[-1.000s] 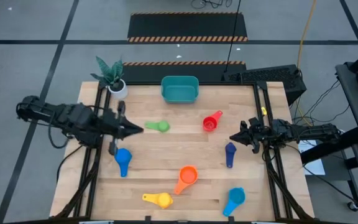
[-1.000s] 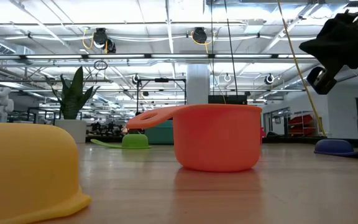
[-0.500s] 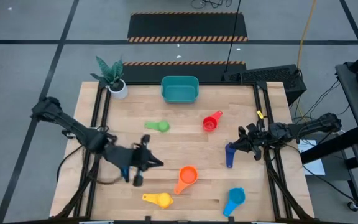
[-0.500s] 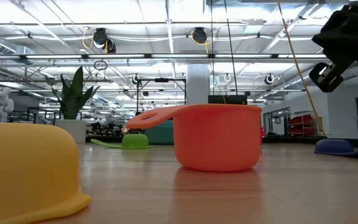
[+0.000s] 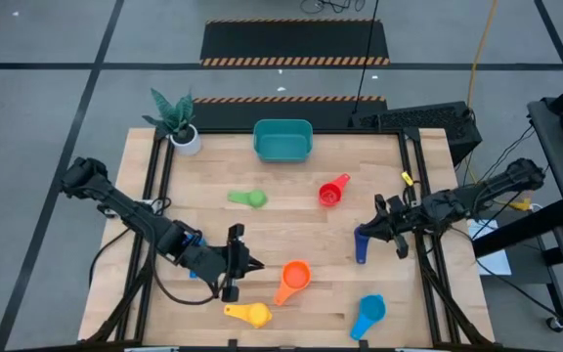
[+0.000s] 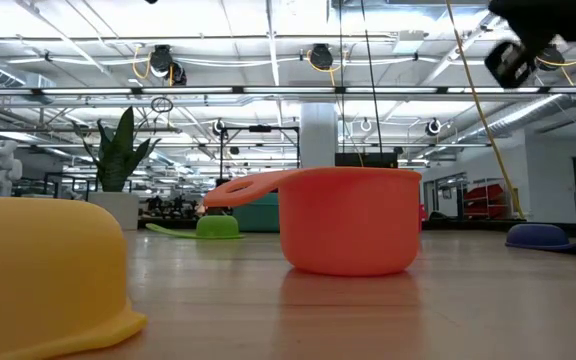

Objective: Nest measuring cups in basket
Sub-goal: Move the orange measuring cup to the center of the table, then stack the blue measuring cup on top of the orange measuring cup

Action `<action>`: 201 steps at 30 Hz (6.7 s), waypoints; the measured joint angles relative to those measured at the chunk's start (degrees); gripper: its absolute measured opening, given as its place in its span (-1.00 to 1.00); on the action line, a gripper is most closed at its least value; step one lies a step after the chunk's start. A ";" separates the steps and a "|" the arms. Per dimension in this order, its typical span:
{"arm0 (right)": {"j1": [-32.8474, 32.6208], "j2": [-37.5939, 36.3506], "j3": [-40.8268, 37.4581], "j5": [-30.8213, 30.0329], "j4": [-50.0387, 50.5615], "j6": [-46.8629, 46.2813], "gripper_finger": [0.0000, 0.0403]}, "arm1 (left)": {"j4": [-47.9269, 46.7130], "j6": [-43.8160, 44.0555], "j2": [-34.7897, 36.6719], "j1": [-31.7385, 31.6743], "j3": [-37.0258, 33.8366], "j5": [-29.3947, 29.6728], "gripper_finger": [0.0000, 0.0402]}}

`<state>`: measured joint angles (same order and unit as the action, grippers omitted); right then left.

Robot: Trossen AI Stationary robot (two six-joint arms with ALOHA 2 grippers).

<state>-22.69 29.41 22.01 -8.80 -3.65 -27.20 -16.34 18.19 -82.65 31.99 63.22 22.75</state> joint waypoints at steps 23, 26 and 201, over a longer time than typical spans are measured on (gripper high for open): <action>-8.27 34.00 16.52 -4.91 -0.40 5.68 -1.00 | 7.46 10.25 -11.31 5.93 0.04 1.43 -0.31; -8.22 35.44 16.52 -4.90 -0.43 6.62 -1.00 | 7.43 14.91 -13.35 6.52 0.04 1.32 -0.14; -11.97 45.71 15.29 -12.39 -9.93 -4.72 -1.00 | -8.88 34.18 9.11 -1.90 -19.15 -13.14 0.04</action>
<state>-34.66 75.12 37.30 -21.19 -13.58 -31.92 -25.22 52.37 -73.54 30.09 44.07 9.61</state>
